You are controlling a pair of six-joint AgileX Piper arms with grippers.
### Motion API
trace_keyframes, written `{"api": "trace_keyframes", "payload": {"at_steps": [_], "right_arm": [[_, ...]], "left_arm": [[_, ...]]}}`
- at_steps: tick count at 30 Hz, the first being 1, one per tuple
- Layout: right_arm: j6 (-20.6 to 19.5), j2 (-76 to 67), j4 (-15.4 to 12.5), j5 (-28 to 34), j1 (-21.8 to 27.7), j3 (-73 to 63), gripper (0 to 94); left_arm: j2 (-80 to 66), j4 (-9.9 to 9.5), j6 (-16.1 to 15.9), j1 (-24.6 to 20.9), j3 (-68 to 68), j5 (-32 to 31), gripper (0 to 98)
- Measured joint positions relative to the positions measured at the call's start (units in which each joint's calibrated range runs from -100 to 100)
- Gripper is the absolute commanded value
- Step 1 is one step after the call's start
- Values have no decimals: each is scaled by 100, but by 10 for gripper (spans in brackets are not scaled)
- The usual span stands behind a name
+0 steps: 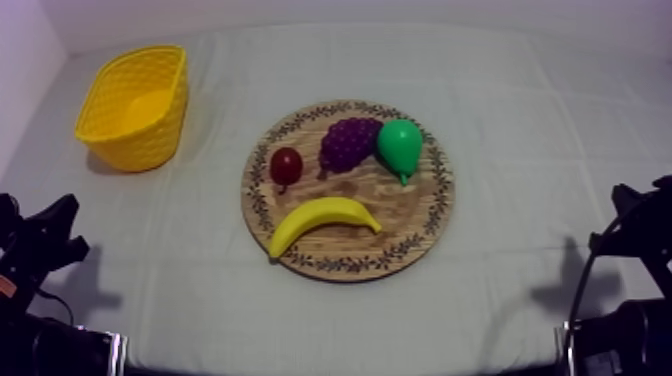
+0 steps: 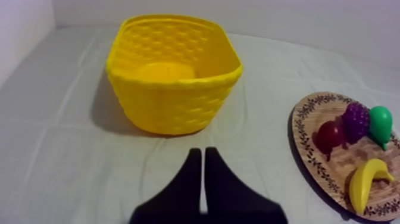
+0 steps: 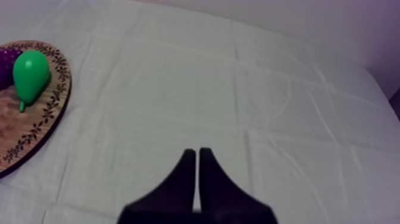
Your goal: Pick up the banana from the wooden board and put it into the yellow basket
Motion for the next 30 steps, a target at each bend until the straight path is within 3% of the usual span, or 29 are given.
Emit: {"api": "trace_keyframes", "payload": {"at_steps": [30], "right_arm": [[2, 0, 0, 0, 0, 0, 3]], "left_arm": [[0, 5, 224, 0, 0, 0, 1]]}}
